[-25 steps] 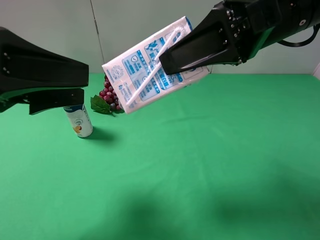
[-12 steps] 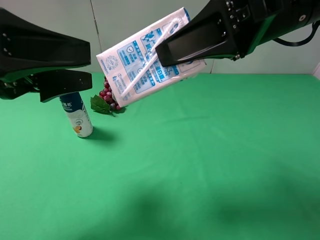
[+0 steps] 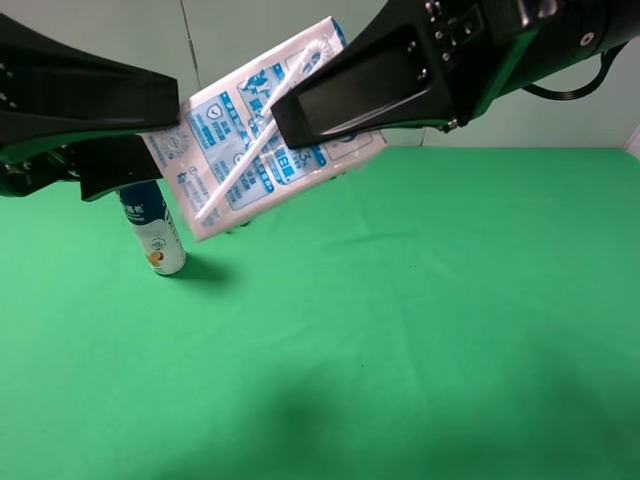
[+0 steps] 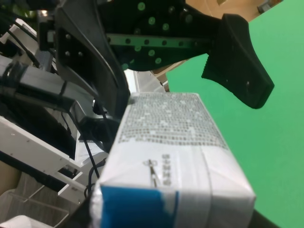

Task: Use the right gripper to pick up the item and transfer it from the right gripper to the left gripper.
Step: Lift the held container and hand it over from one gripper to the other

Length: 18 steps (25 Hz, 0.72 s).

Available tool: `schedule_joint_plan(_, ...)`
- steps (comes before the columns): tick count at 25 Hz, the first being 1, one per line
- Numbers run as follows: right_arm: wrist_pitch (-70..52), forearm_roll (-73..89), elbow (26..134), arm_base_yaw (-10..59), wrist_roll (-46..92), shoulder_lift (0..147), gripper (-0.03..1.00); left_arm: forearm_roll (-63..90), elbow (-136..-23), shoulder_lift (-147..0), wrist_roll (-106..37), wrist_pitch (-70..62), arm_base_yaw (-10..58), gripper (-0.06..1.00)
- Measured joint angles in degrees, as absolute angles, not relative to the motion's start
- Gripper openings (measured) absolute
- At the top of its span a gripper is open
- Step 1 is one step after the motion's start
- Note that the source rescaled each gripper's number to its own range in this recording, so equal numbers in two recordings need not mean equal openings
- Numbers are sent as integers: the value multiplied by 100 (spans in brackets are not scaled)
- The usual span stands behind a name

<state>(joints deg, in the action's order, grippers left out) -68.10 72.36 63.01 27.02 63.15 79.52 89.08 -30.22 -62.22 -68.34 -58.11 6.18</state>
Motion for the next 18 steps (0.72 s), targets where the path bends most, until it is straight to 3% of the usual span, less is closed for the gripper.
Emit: schedule_joint_plan(18,-6677,7058,6301,2727,6315,7952,1,9929,-3070,-7325,-7898,-5484,2077,86)
